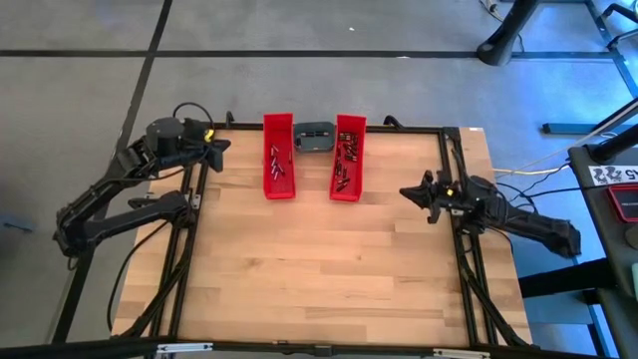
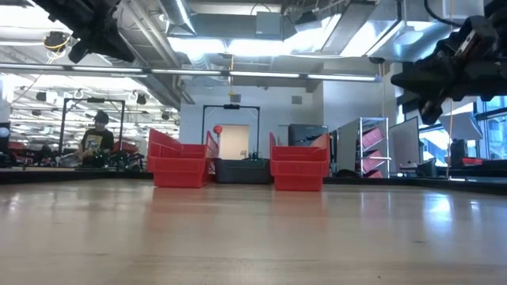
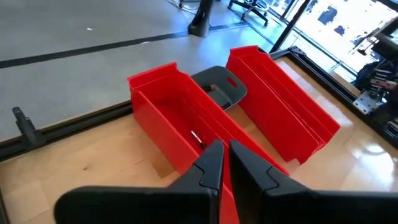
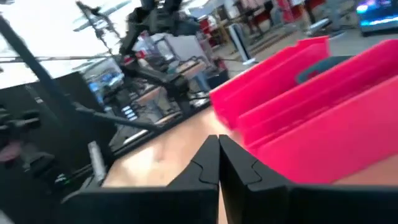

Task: Sort batteries
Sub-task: Return to Home Position

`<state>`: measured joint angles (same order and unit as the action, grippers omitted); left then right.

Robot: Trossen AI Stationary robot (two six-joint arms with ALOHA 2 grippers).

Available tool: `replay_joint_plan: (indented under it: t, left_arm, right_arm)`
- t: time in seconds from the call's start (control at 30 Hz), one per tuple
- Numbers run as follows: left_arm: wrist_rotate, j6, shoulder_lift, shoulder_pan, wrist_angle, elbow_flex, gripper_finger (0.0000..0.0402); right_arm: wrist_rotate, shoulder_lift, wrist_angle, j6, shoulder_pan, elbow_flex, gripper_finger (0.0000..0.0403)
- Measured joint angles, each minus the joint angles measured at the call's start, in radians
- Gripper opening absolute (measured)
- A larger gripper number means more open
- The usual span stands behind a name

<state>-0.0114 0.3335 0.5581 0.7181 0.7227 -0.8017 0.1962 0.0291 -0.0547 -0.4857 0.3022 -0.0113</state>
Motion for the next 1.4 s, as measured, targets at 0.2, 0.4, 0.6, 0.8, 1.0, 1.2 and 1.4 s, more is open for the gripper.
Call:
replay_joint_plan:
  t: [0.2, 0.4, 0.6, 0.8, 1.0, 1.2, 1.4]
  left_arm:
    - [0.038, -0.056, -0.076, 0.001, -0.002, 0.001, 0.0013]
    - [0.035, -0.075, -0.314, 0.000, -0.010, 0.067, 0.0002]
    - [0.071, -0.067, -0.556, 0.000, -0.164, 0.257, 0.0000]
    - [0.219, 0.044, -0.436, -0.037, -0.803, 0.535, 0.0001]
    - [0.158, 0.335, -0.300, -0.060, -1.099, 0.682, 0.0011]
    - [0.156, 0.314, -0.284, -0.057, -0.996, 0.718, 0.0011]
    - [0.106, 0.159, -0.429, -0.207, -1.004, 0.792, 0.0018]
  right_arm:
    - [-0.075, 0.022, 0.014, 0.019, 0.073, 0.000, 0.0011]
    - [-0.165, 0.021, 0.025, 0.020, 0.072, 0.001, 0.0020]
    - [-0.170, 0.021, 0.027, 0.020, 0.072, 0.002, 0.0021]
    - [-0.175, 0.023, 0.030, 0.020, 0.071, 0.002, 0.0021]
    - [-0.178, 0.027, 0.030, 0.020, 0.071, 0.002, 0.0021]
    - [-0.178, 0.028, 0.030, 0.020, 0.071, 0.003, 0.0021]
    - [-0.178, 0.028, 0.030, 0.020, 0.071, 0.003, 0.0021]
